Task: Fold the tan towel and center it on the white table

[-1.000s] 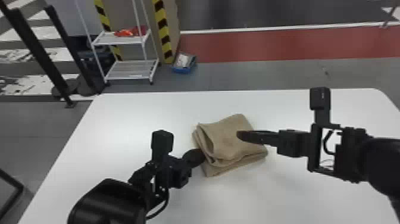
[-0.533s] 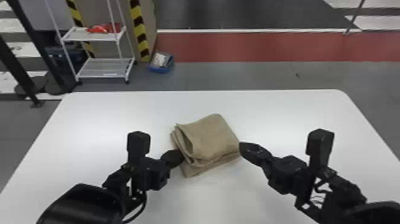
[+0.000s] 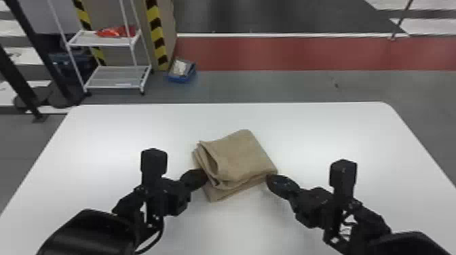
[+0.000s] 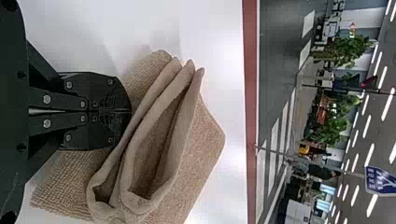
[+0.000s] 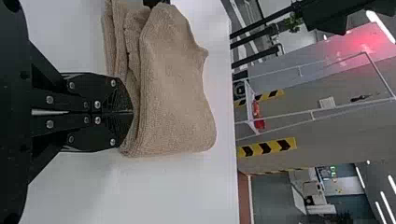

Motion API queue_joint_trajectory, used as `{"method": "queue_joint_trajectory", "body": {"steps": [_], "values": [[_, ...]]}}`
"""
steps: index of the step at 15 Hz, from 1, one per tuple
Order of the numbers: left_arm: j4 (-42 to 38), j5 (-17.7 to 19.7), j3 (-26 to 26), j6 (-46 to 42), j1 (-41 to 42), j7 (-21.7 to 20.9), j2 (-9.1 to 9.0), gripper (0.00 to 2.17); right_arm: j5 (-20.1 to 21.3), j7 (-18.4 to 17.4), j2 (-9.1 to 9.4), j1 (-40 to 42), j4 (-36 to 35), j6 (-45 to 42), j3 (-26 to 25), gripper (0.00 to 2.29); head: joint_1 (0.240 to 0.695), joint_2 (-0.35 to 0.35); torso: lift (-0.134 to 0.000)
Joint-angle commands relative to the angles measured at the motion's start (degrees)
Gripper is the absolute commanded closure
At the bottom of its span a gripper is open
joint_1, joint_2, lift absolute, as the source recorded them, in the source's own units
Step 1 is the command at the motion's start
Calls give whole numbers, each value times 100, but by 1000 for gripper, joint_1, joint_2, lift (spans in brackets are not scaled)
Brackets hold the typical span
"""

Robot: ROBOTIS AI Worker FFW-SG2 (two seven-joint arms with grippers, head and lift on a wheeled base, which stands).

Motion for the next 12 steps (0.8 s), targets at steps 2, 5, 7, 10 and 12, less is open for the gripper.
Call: {"method": "queue_joint_trajectory", "body": {"steps": [2,5,7,10,12], "values": [[-311,62,-2,63,155,-56,41,1733,-55,0,186,-526,894,-438,40,1690,695,19,-112],[-794,62,121,98,401,-91,147,1733,-142,-88,318,-877,1404,-737,-21,1690,695,15,-112],[-803,36,209,-7,375,-91,252,1733,-195,-149,335,-1114,1668,-719,-127,1690,695,15,-112],[-434,27,420,-640,304,-20,340,1733,-169,-158,476,-1958,2564,-719,-118,1686,695,25,-112],[32,27,420,-1062,94,-29,331,1733,-169,-158,537,-2319,2819,-614,-118,1686,695,43,-112]]}}
